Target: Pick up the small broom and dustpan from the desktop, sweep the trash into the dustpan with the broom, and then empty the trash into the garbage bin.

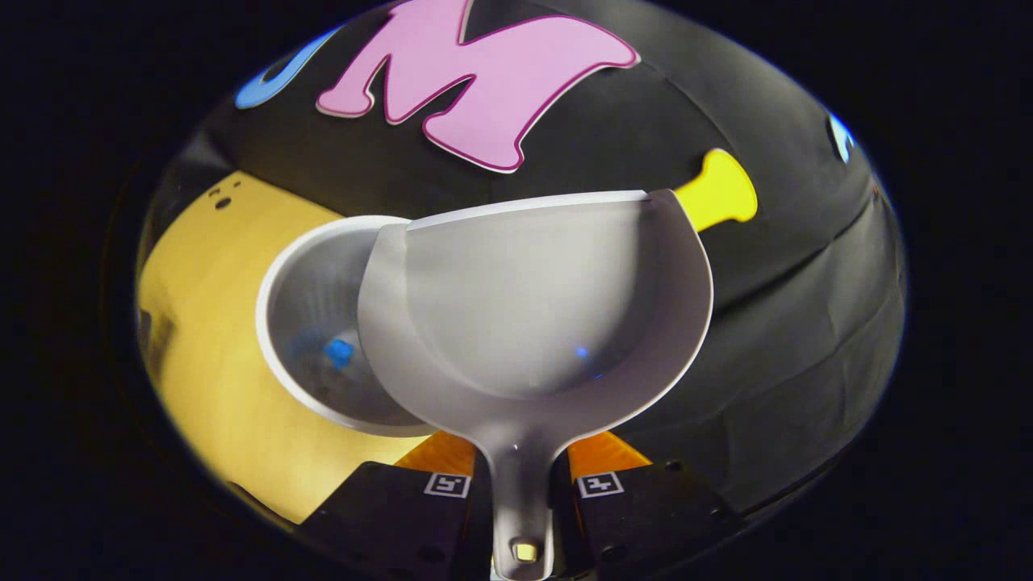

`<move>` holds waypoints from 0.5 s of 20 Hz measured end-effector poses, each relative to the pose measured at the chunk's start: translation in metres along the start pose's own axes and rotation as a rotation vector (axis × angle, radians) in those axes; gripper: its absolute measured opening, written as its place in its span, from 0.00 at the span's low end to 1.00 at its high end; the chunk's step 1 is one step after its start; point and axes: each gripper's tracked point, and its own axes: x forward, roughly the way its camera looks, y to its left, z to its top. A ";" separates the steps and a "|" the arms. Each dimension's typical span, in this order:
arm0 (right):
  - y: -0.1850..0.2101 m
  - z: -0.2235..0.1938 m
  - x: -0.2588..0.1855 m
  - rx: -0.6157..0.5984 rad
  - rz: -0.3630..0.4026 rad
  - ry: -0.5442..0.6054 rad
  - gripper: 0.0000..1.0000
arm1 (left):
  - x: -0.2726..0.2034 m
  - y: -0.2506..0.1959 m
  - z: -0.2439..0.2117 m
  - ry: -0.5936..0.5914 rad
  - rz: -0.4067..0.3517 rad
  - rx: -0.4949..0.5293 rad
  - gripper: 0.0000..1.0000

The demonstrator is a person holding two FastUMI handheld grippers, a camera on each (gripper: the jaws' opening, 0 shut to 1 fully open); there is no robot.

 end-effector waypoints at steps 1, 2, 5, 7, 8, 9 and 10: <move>0.006 -0.001 -0.007 0.072 0.043 0.002 0.33 | 0.000 0.000 -0.001 0.001 -0.001 -0.006 0.25; 0.010 -0.002 -0.015 0.135 0.081 -0.004 0.33 | 0.000 0.000 -0.002 0.001 -0.004 -0.013 0.25; 0.021 0.006 -0.035 0.226 0.139 -0.056 0.33 | 0.001 0.001 -0.005 0.004 -0.001 -0.032 0.25; 0.037 0.009 -0.057 0.293 0.206 -0.091 0.33 | 0.004 -0.001 -0.011 0.011 -0.003 -0.062 0.25; 0.045 0.009 -0.073 0.327 0.238 -0.104 0.33 | 0.003 -0.001 -0.016 0.017 -0.004 -0.085 0.25; 0.055 0.008 -0.085 0.357 0.273 -0.113 0.33 | 0.002 0.001 -0.016 0.017 0.006 -0.104 0.25; 0.070 0.003 -0.095 0.384 0.313 -0.116 0.33 | 0.003 0.003 -0.015 0.018 0.022 -0.116 0.25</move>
